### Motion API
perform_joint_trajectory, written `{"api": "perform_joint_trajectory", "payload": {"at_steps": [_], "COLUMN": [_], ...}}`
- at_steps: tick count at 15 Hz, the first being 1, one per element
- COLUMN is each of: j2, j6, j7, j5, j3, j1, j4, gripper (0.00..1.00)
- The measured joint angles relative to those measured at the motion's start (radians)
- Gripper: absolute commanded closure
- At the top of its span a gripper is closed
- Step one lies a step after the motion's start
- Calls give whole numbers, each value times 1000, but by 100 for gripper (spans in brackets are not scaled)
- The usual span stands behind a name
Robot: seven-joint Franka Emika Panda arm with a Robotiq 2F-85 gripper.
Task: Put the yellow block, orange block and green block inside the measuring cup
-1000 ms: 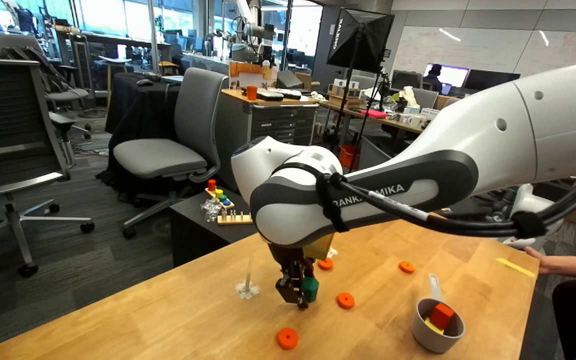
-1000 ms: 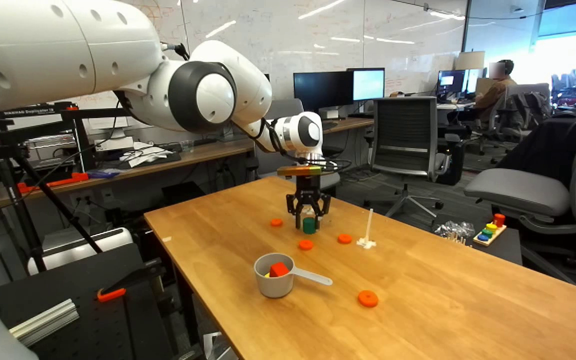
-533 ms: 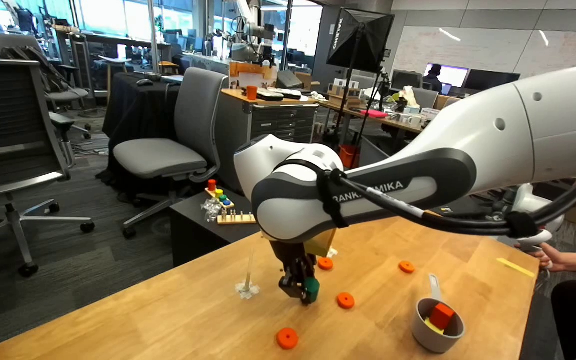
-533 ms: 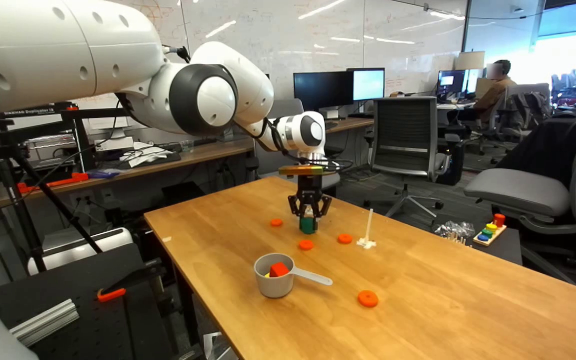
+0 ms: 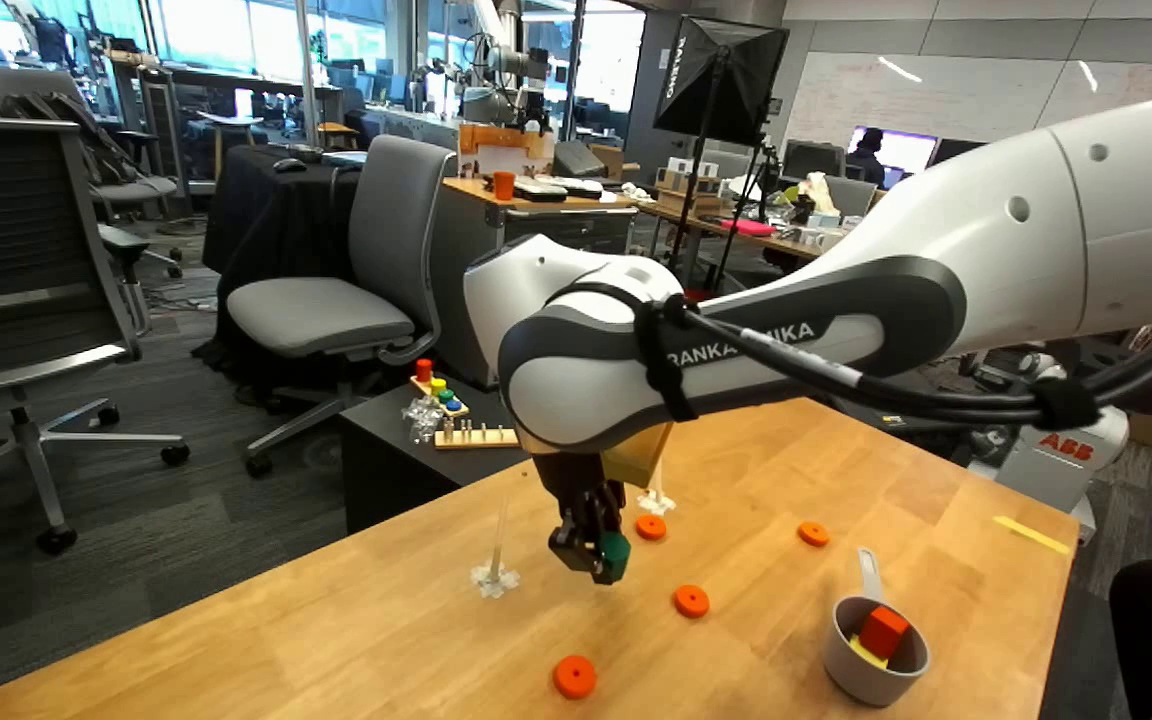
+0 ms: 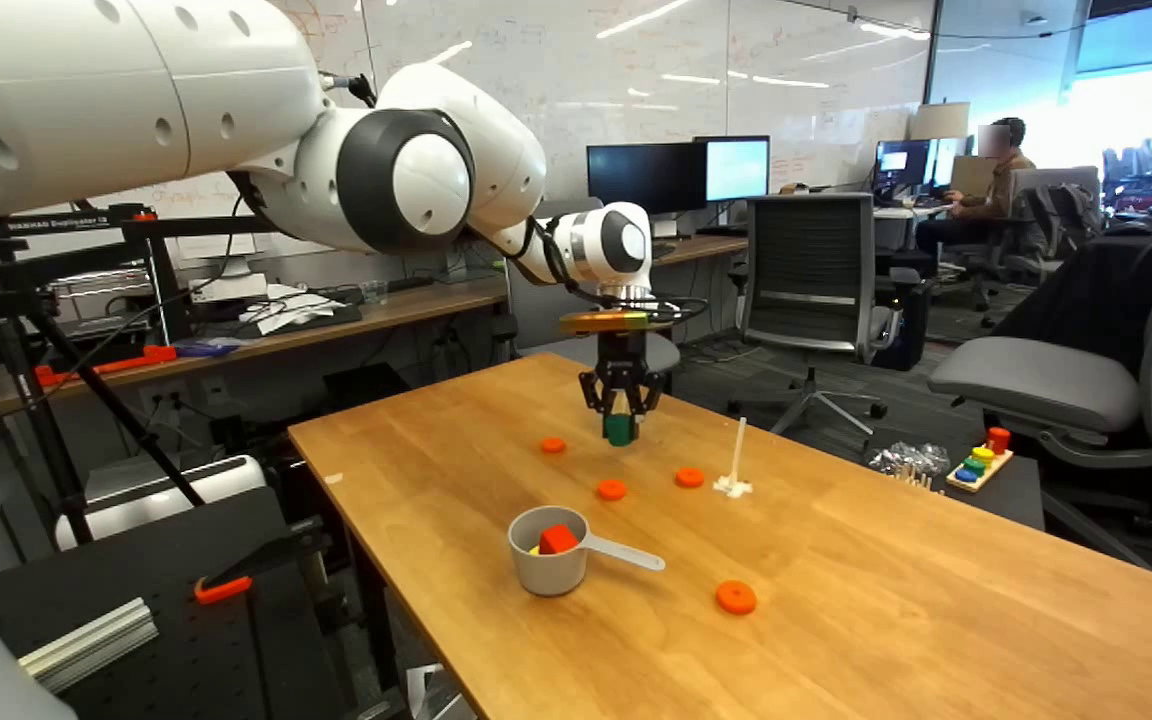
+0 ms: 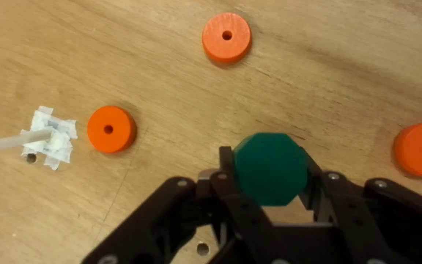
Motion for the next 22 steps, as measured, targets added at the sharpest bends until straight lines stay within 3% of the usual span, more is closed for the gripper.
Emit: {"api": "perform_joint_trajectory", "payload": {"at_steps": [5, 22], "j2": [-86, -442], "j6": [0, 119], "j7": [7, 82], "j5": [-3, -24], "j3": [-5, -12], "j1": [-4, -14], "j4": [-92, -800], "gripper": [83, 83]}}
